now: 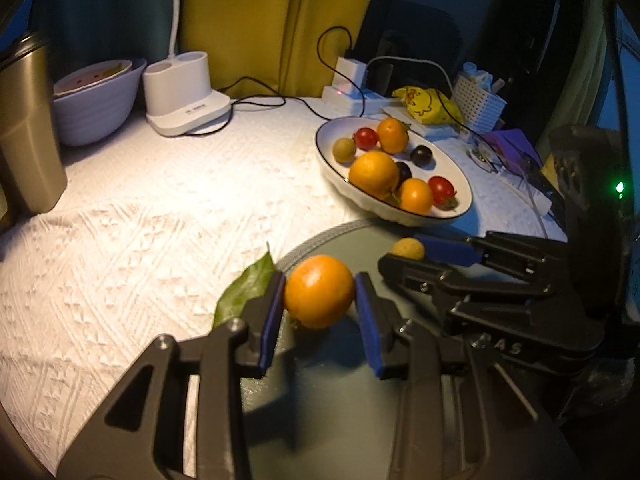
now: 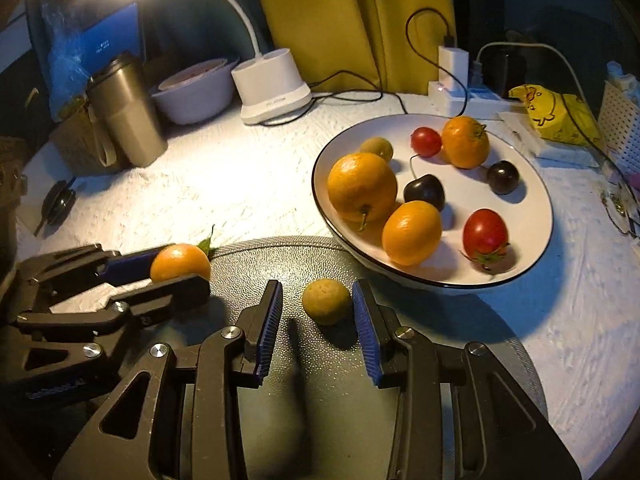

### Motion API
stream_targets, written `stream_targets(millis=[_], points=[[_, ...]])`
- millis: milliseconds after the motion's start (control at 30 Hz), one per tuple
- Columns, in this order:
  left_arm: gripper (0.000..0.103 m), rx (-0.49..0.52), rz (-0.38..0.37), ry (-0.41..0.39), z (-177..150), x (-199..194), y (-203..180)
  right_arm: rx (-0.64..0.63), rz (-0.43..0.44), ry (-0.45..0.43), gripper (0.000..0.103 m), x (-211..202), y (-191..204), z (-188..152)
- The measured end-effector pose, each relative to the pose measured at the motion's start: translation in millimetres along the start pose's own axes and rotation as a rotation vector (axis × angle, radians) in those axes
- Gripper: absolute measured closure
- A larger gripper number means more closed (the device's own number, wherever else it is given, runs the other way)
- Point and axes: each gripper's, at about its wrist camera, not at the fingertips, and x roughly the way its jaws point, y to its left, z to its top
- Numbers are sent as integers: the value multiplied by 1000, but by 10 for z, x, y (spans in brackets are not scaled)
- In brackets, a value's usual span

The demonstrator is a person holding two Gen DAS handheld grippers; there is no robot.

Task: Organize fruits
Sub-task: 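Grasp the small brown fruit with the right tool, then carry the mandarin and brown fruit onto the white plate and release both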

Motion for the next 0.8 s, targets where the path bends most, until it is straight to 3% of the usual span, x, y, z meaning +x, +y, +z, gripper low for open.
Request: stream_targets(millis=[133, 800], points=[[67, -1, 2, -1, 14, 4, 3, -9, -6, 2, 75, 21, -5, 4], [67, 70, -8, -20, 229, 81, -395, 34, -29, -89, 75, -410, -416, -10]])
